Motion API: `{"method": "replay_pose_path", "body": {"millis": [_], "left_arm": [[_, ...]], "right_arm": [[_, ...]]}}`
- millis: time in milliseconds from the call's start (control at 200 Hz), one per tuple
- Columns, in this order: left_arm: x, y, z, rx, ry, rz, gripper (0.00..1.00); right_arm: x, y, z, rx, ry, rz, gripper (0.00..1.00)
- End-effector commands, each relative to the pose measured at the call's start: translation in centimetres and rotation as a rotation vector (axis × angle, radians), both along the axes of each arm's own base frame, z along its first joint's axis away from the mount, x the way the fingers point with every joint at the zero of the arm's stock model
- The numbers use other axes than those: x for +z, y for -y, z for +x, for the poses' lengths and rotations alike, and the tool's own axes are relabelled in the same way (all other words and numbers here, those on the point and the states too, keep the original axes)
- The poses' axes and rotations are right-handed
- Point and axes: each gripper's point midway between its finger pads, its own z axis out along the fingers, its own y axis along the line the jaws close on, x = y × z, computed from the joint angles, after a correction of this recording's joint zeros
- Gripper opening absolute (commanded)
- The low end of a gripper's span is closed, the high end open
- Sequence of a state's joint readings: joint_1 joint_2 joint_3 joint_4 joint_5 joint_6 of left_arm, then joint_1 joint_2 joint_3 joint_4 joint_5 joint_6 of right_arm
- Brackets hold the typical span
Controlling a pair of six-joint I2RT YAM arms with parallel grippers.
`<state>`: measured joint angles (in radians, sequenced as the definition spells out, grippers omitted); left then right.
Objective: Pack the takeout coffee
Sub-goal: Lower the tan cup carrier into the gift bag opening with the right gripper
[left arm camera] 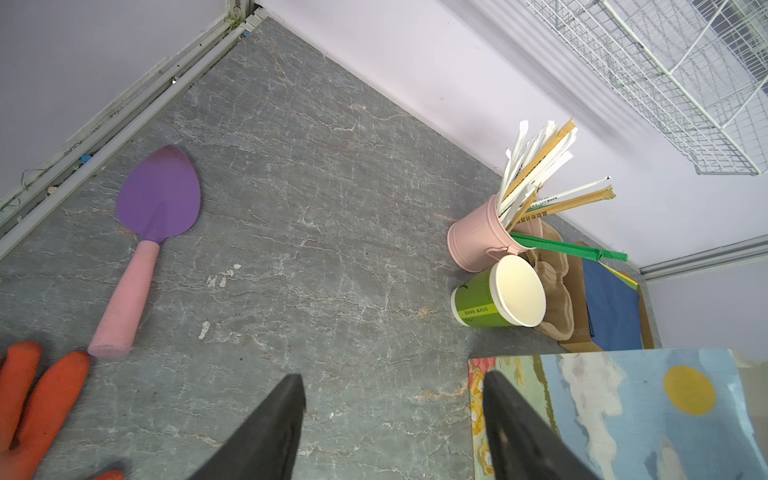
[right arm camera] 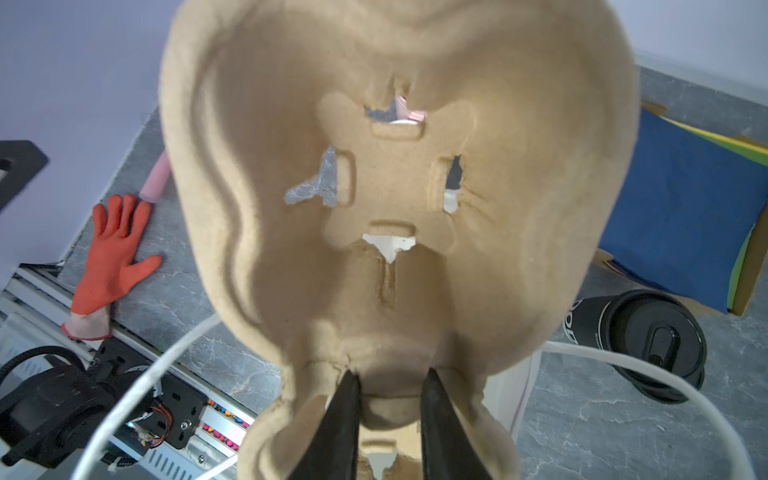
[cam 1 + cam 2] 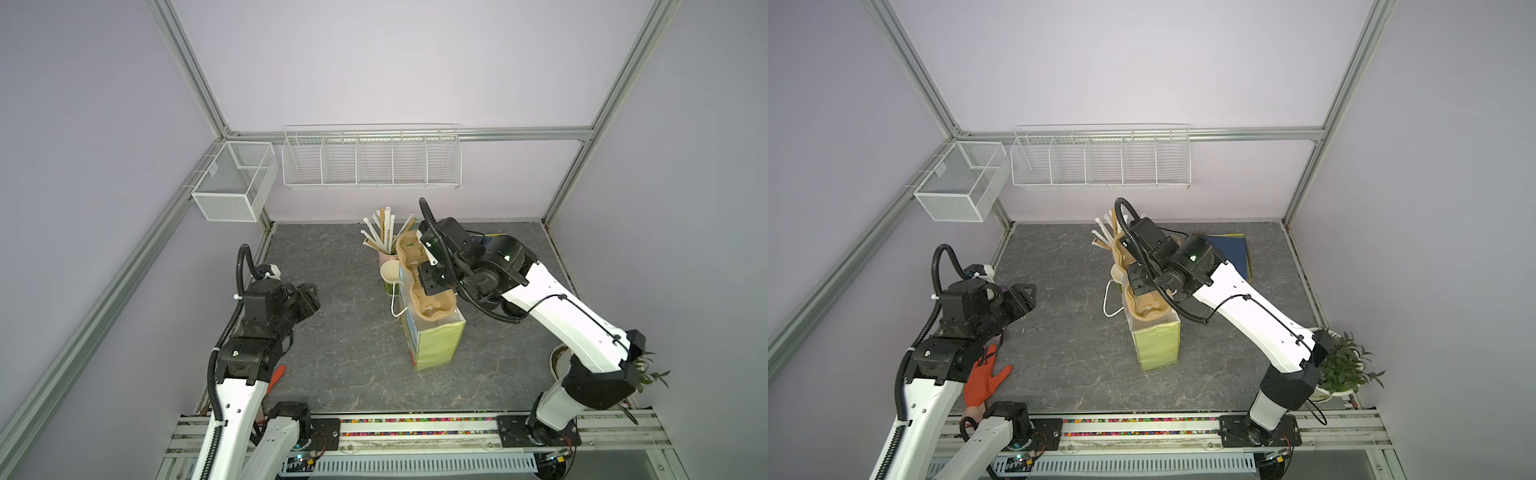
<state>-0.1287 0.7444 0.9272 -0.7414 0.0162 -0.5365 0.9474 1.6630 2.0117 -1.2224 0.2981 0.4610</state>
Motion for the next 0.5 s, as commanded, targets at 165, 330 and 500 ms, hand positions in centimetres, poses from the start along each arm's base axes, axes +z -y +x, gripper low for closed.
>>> {"method": "replay_pose_path", "body": {"millis": [165, 330, 500], "left_arm": [[-0.2, -0.2, -0.1, -0.006, -0.007, 0.028, 0.69], [-0.2, -0.3, 0.0, -0.004, -0.010, 0.027, 0.69], [-0.2, -0.2, 0.0, -0.005, -0.008, 0.026, 0.69]], "right_arm": [[-0.3, 0.6, -0.3, -0.025, -0.009, 0.023, 0.24], [-0.9, 1.2, -0.4, -0.035, -0.015, -0.006, 0.24], [-0.6, 0.8, -0.1, -0.041, -0.004, 0.020, 0.23]]}}
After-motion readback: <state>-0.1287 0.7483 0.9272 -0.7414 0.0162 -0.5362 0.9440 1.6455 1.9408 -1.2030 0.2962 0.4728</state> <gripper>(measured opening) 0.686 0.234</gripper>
